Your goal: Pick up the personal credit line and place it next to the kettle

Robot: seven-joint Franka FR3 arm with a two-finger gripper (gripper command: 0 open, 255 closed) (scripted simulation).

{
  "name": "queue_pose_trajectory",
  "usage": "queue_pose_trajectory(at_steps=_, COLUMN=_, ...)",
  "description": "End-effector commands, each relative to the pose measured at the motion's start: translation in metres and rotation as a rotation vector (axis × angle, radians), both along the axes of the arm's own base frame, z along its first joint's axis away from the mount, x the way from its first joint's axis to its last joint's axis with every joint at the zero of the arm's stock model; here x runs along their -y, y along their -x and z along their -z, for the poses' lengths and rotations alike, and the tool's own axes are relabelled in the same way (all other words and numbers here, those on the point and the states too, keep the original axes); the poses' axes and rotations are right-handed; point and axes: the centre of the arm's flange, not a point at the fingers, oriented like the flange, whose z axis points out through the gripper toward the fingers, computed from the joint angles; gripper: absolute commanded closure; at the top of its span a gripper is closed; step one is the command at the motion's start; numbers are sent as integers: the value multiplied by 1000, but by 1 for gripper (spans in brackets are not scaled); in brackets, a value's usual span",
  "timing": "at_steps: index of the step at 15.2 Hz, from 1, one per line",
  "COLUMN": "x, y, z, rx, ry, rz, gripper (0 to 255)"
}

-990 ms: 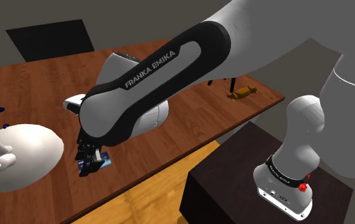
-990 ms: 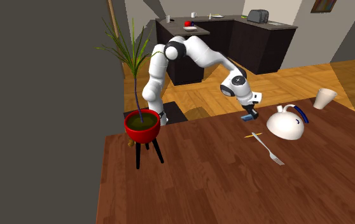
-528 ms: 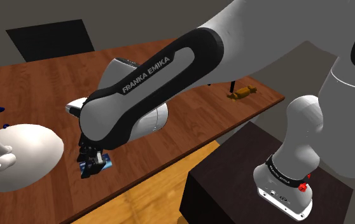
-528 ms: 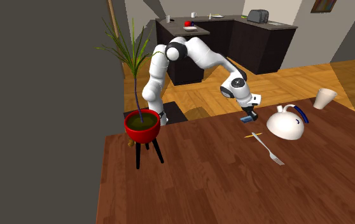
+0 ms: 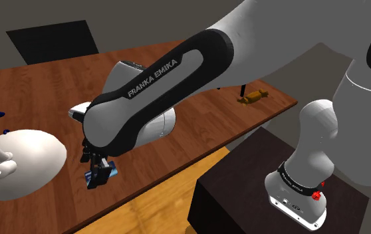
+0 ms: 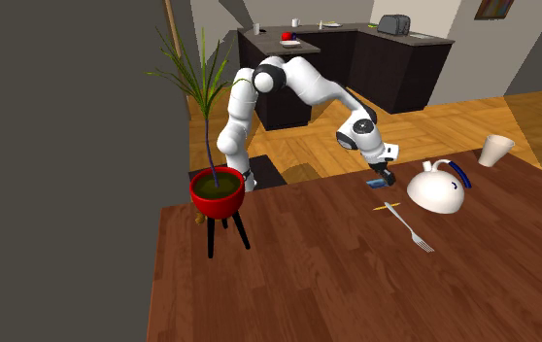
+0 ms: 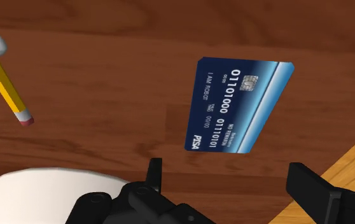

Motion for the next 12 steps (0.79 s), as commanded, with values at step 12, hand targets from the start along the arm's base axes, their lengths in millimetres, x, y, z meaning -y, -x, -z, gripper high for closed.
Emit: queue_pose_trajectory(at_steps=12, x=27, y=3, z=-42, rx=0, ry=0, rz=0, gripper=0)
